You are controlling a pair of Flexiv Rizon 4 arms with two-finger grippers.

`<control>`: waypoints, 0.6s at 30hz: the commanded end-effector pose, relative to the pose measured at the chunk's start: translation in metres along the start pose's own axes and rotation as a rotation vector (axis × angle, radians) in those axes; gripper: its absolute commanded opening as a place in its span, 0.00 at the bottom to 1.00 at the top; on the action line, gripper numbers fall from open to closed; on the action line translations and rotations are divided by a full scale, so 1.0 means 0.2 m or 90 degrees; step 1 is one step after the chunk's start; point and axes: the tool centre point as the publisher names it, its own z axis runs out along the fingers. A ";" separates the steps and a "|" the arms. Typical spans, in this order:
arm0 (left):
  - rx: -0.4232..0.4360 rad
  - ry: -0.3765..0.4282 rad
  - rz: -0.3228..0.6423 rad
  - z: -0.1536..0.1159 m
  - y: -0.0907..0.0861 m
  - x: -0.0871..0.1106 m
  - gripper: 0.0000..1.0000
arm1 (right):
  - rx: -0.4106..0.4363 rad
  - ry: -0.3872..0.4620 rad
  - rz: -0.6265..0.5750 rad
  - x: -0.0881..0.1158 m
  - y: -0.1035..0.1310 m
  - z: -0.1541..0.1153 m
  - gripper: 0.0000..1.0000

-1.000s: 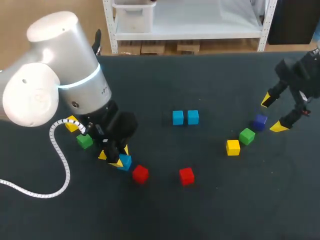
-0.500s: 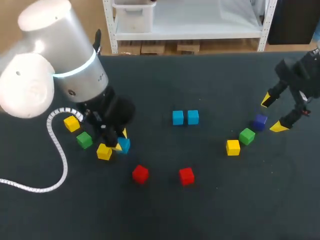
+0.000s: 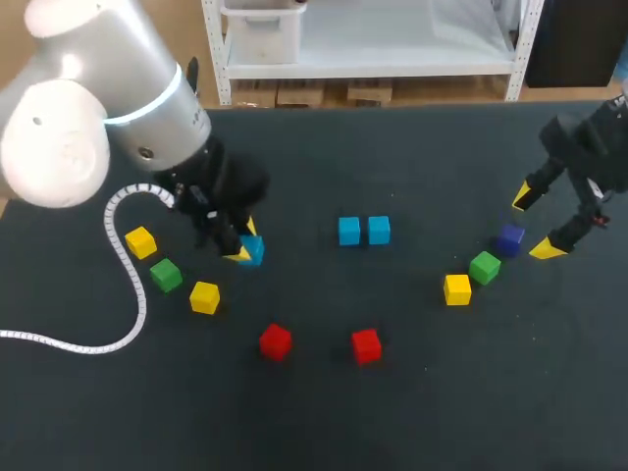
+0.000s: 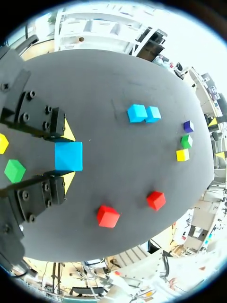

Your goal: Place the blue cubes, place green cubes on the blue cubes, place the yellow cubes on the green cubes, then place the red cubes on the yellow cubes, and place purple cube on the red cubes.

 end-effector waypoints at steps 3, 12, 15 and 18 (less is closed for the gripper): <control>0.012 0.009 -0.011 0.07 0.15 -0.06 0.00 | 0.000 -0.001 -0.001 0.00 0.00 0.00 1.00; 0.013 0.011 -0.038 0.14 0.26 -0.12 0.00 | 0.000 -0.001 -0.001 0.00 0.00 0.00 1.00; 0.011 0.004 -0.045 0.16 0.30 -0.15 0.00 | 0.000 -0.001 -0.001 0.00 0.00 0.00 1.00; 0.009 0.002 -0.050 0.18 0.33 -0.17 0.00 | 0.000 -0.001 -0.001 0.00 0.00 0.00 1.00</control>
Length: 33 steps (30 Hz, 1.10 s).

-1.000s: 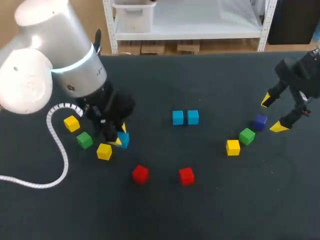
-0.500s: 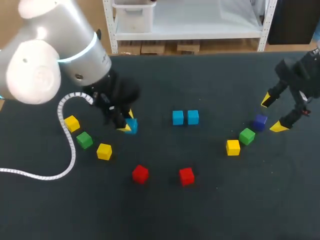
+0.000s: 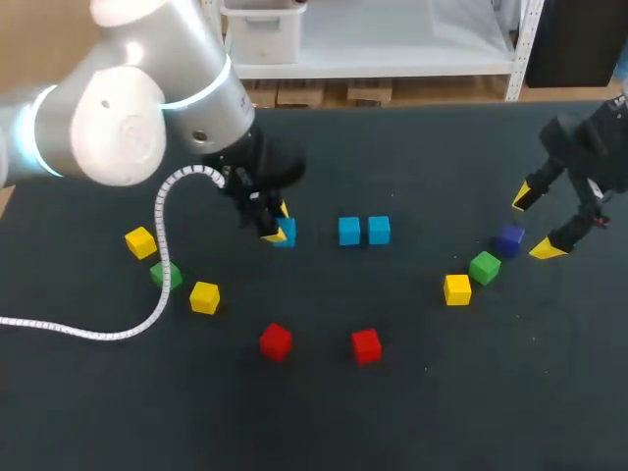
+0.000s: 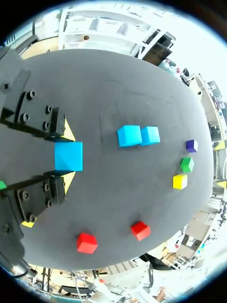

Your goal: Place the blue cubes, place green cubes on the blue cubes, place the yellow cubes on the green cubes, then place the red cubes on the yellow cubes, and place purple cube on the red cubes.

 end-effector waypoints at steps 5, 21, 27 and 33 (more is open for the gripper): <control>0.008 0.003 -0.023 0.06 0.10 -0.07 0.00 | 0.000 -0.001 -0.001 0.00 0.00 0.00 1.00; 0.025 0.001 -0.056 0.14 0.13 -0.17 0.00 | 0.000 -0.001 -0.001 0.00 0.00 0.00 1.00; 0.029 -0.001 -0.059 0.17 0.13 -0.18 0.00 | 0.000 -0.001 -0.001 0.00 0.00 0.00 1.00; 0.033 0.002 -0.058 0.19 0.12 -0.19 0.00 | 0.000 -0.001 -0.001 0.00 0.00 0.00 1.00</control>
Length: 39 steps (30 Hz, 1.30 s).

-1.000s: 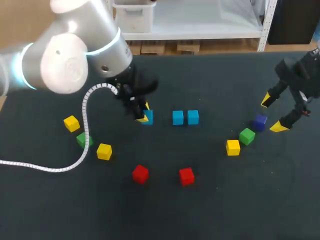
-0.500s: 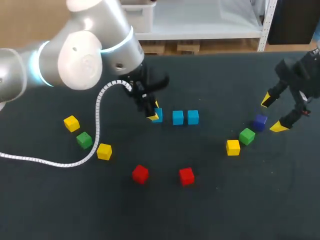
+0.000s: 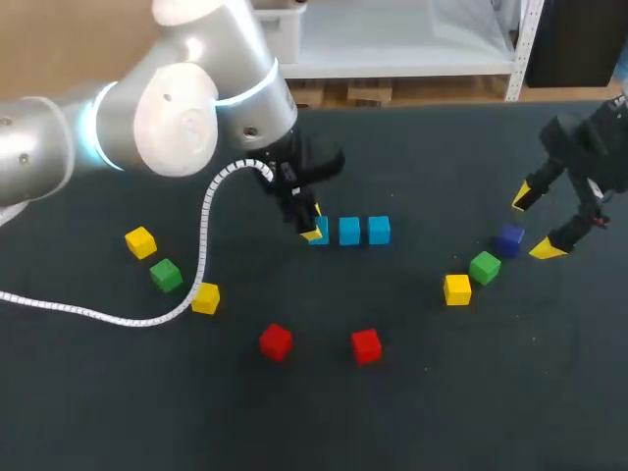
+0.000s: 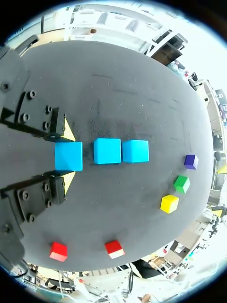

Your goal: Place the blue cubes, place green cubes on the blue cubes, place the yellow cubes on the green cubes, then place the red cubes on the yellow cubes, and place purple cube on the red cubes.

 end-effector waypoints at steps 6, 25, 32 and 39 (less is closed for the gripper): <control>0.004 0.005 -0.002 0.02 0.02 -0.01 0.00 | 0.000 -0.001 -0.001 0.00 0.00 0.00 1.00; 0.003 0.009 0.001 0.03 0.03 -0.01 0.00 | 0.000 -0.001 -0.001 0.00 0.00 0.00 1.00; 0.004 0.009 0.000 0.03 0.03 -0.01 0.00 | 0.000 -0.001 -0.001 0.00 0.00 0.00 1.00; 0.005 0.007 -0.002 0.04 0.03 -0.02 0.00 | 0.000 -0.001 -0.001 0.00 0.00 0.00 1.00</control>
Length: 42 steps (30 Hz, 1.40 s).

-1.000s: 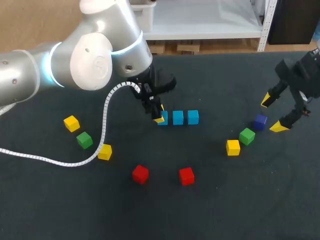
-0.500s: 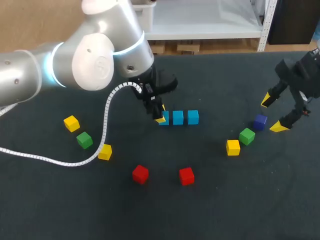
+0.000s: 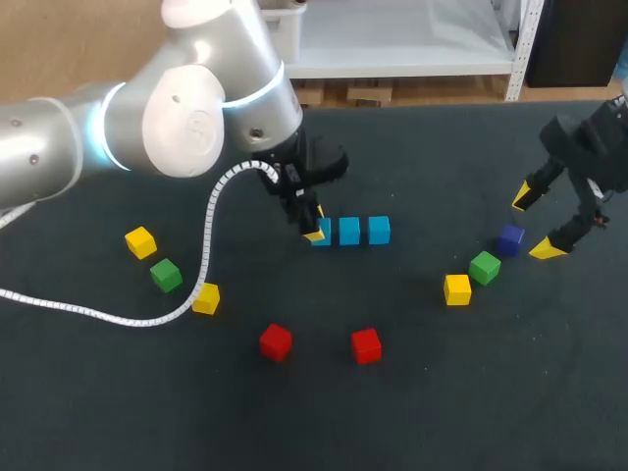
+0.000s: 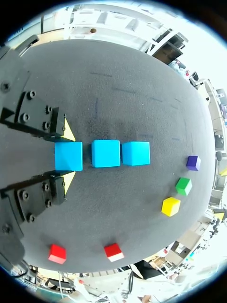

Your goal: Place the blue cubes, place green cubes on the blue cubes, place the yellow cubes on the green cubes, then place the red cubes on the yellow cubes, and place purple cube on the red cubes.

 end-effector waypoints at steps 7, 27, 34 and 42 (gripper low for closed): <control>0.005 0.003 -0.004 0.01 0.00 0.00 0.00 | 0.000 -0.001 -0.001 0.00 0.00 0.00 1.00; 0.004 0.004 -0.005 0.01 0.00 0.00 0.00 | 0.000 -0.001 -0.001 0.00 0.00 0.00 1.00; 0.003 0.004 -0.007 0.01 0.01 0.00 0.00 | 0.000 -0.001 -0.001 0.00 0.00 0.00 1.00; 0.003 0.003 -0.005 0.01 0.02 0.00 0.00 | 0.000 -0.001 -0.001 0.00 0.00 0.00 1.00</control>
